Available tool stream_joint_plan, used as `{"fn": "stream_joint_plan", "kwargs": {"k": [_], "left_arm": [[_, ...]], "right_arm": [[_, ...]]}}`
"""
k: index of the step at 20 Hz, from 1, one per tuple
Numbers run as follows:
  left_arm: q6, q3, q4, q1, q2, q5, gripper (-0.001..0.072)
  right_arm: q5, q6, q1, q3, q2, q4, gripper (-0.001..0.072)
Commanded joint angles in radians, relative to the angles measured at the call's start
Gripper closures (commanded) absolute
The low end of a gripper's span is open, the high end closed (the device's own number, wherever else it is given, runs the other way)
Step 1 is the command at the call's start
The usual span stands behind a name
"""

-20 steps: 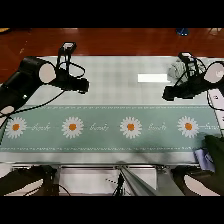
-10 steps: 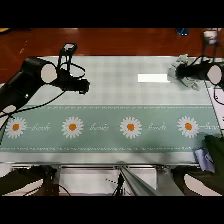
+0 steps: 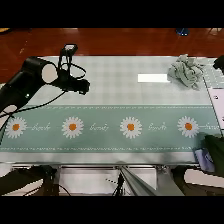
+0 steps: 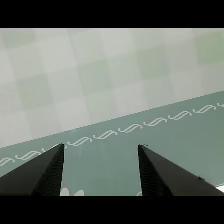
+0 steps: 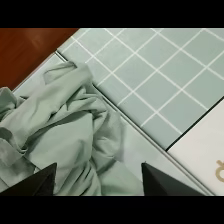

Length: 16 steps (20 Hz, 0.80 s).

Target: Fold the shirts.

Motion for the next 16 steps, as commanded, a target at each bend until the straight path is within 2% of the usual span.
{"fn": "stream_joint_plan", "kwargs": {"k": [1, 3, 5, 10, 12, 13, 14, 16], "left_arm": [[0.000, 0.000, 0.000, 0.000, 0.000, 0.000, 0.0172], [0.000, 0.000, 0.000, 0.000, 0.000, 0.000, 0.0172], [0.000, 0.000, 0.000, 0.000, -0.001, 0.000, 0.0172], [0.000, 0.000, 0.000, 0.000, 0.000, 0.000, 0.0173], [0.000, 0.000, 0.000, 0.000, 0.000, 0.000, 0.0172], [0.000, 0.000, -0.001, 0.000, 0.000, 0.000, 0.0173], [0.000, 0.000, 0.000, 0.000, 0.000, 0.000, 0.0172], [0.001, 0.000, 0.000, 0.000, 0.000, -0.001, 0.0173]], "right_arm": [[-0.069, -0.129, -0.040, 0.008, -0.104, 0.256, 0.0121], [-0.101, -0.207, -0.019, 0.008, -0.154, 0.361, 0.0121], [-0.133, -0.242, 0.014, 0.008, -0.198, 0.395, 0.0121], [-0.252, -0.251, 0.121, 0.008, -0.278, 0.395, 0.0123], [-0.289, -0.238, 0.150, 0.008, -0.311, 0.395, 0.0147], [-0.303, -0.228, 0.158, 0.008, -0.325, 0.395, 0.0216], [-0.320, -0.216, 0.163, 0.008, -0.336, 0.395, 0.0326], [-0.353, -0.205, 0.162, 0.010, -0.336, 0.396, 0.0606]]}}
